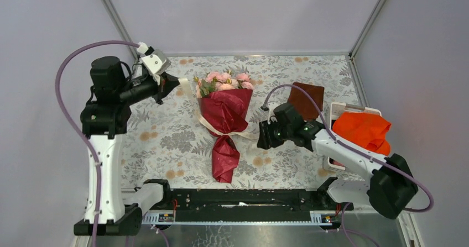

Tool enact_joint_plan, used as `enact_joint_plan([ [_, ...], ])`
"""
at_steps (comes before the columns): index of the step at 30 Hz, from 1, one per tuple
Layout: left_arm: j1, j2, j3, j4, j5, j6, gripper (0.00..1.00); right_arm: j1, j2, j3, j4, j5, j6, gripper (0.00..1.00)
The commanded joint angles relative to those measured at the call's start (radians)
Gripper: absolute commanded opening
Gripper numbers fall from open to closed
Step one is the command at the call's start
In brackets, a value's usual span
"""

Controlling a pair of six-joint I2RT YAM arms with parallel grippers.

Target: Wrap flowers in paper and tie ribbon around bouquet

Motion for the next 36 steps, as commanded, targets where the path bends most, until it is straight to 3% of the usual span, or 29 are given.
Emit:
enact_joint_plan([
  [1, -0.038, -0.034, 0.098, -0.124, 0.115, -0.211, 0.0, 0.05, 0.064, 0.132, -0.361, 0.181, -0.081, 0.66],
  [2, -0.039, -0.045, 0.118, -0.129, 0.128, -0.224, 0.0, 0.065, 0.061, 0.159, -0.401, 0.227, -0.099, 0.85],
  [3, -0.039, -0.05, 0.138, -0.145, 0.143, -0.23, 0.0, 0.085, 0.039, 0.184, -0.423, 0.27, -0.133, 0.98],
  [4, -0.038, -0.051, 0.162, -0.164, 0.157, -0.232, 0.0, 0.111, 0.011, 0.207, -0.414, 0.322, -0.172, 0.99],
  [6, -0.039, -0.052, 0.196, -0.192, 0.184, -0.247, 0.0, 0.2, -0.052, 0.216, -0.288, 0.365, -0.299, 1.0],
  [9, -0.038, -0.059, 0.219, -0.22, 0.198, -0.255, 0.0, 0.319, -0.077, 0.124, 0.123, 0.245, -0.514, 1.0],
  [11, -0.038, -0.062, 0.226, -0.231, 0.195, -0.263, 0.0, 0.344, 0.007, 0.072, 0.482, 0.125, -0.555, 1.0],
  [13, -0.038, -0.071, 0.227, -0.232, 0.191, -0.274, 0.0, 0.346, 0.131, 0.087, 0.688, 0.074, -0.551, 1.0],
  [17, -0.038, -0.081, 0.267, -0.269, 0.182, -0.274, 0.0, 0.346, 0.349, 0.189, 0.828, 0.084, -0.573, 0.99],
  [23, -0.038, -0.081, 0.333, -0.316, 0.176, -0.276, 0.0, 0.342, 0.517, 0.253, 0.938, 0.098, -0.544, 0.97],
  [27, -0.038, -0.081, 0.362, -0.344, 0.173, -0.27, 0.0, 0.329, 0.562, 0.267, 0.985, 0.117, -0.5, 0.93],
  [30, -0.039, -0.084, 0.375, -0.36, 0.16, -0.257, 0.0, 0.32, 0.573, 0.264, 0.99, 0.119, -0.477, 0.85],
  [36, -0.038, -0.089, 0.374, -0.38, 0.114, -0.233, 0.0, 0.302, 0.537, 0.202, 1.029, 0.14, -0.414, 0.4],
])
